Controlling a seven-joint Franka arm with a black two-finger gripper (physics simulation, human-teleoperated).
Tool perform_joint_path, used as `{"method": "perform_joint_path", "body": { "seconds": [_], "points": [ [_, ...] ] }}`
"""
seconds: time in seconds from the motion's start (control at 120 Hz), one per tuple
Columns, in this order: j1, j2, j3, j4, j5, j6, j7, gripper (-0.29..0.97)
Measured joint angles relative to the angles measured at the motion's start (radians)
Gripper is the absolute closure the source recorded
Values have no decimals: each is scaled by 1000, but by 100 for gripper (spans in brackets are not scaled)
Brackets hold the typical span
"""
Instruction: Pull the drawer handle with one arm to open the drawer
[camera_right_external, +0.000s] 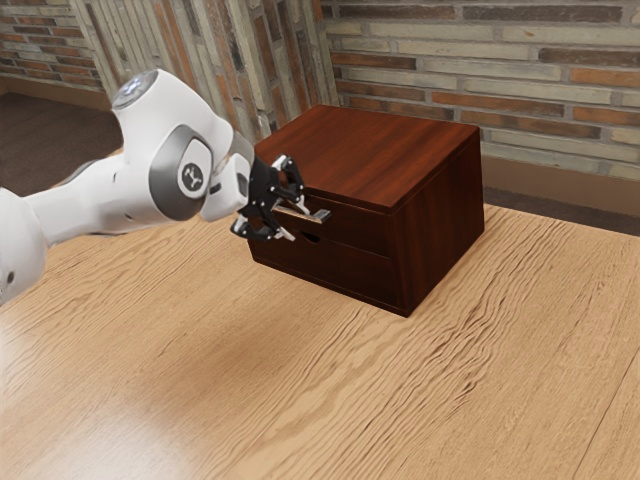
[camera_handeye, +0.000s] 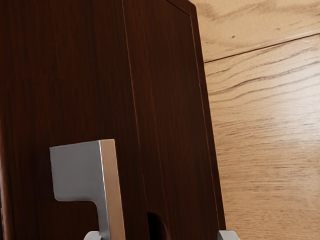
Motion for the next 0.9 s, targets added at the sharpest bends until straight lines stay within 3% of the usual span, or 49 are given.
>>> {"method": "perform_joint_path", "body": {
  "seconds": [0.15,0.325,0.692,0.9],
  "points": [
    [1,7,-1,0,-1,1,15,48],
    [5,-58,16,-53,0,2,29,60],
    [5,-98,27,-126,6,7,48,59],
    [6,-197,28,-236,11,9,56,59]
  ]
}}
